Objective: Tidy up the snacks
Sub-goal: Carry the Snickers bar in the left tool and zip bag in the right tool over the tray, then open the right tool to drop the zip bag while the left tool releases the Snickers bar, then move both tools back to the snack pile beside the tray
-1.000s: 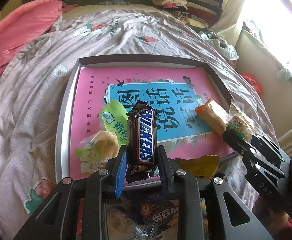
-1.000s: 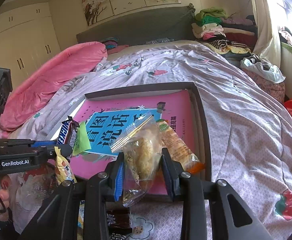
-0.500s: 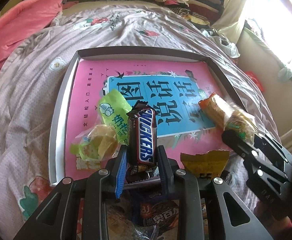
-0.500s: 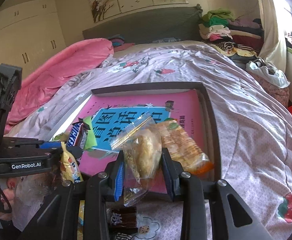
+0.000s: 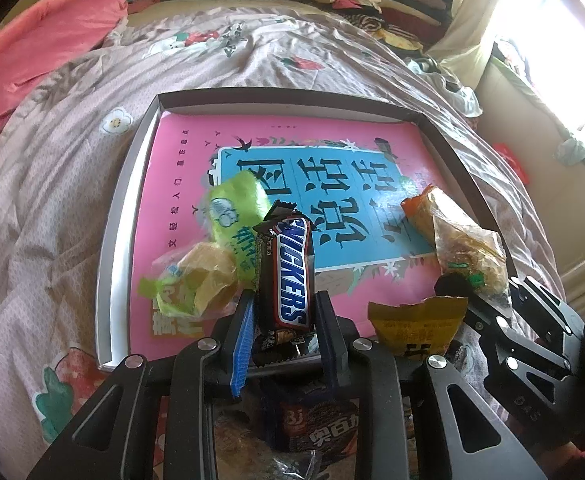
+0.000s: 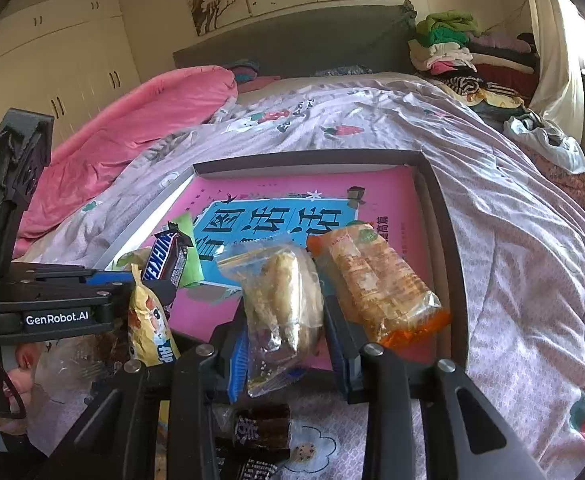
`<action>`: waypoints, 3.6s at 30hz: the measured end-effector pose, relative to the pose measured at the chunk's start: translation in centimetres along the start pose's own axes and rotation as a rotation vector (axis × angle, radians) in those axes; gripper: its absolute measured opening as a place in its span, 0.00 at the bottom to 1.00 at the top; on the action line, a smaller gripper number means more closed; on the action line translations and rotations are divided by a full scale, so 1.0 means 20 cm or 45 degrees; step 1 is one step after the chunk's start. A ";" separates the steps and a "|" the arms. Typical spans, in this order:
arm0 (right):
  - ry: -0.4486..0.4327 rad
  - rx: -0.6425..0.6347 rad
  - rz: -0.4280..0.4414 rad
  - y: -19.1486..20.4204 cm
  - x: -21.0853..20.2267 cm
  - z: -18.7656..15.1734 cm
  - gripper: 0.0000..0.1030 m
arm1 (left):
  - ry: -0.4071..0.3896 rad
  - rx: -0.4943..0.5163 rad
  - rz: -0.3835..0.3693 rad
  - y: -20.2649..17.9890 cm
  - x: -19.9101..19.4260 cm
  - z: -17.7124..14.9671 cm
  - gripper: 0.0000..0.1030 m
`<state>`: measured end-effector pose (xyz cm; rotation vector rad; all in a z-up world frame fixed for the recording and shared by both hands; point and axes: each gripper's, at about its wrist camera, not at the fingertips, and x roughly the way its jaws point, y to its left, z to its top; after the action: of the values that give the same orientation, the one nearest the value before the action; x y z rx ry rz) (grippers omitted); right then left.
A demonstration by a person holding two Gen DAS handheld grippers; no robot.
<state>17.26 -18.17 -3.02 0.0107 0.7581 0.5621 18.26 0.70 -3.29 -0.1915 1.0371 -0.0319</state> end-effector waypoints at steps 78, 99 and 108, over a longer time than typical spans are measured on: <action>-0.113 0.105 -0.048 -0.08 -0.15 0.03 0.67 | -0.197 -0.126 -0.002 0.13 -0.29 0.02 0.74; -0.144 0.119 -0.086 -0.11 -0.20 0.03 0.76 | -0.227 -0.169 0.035 0.24 -0.38 -0.03 0.76; -0.138 0.115 -0.078 -0.09 -0.20 0.02 0.77 | -0.169 -0.127 -0.013 0.22 -0.36 -0.07 0.76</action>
<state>16.09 -21.66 -0.55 0.1007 0.6757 0.4648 13.15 5.71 1.41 -0.2855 0.9061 0.0233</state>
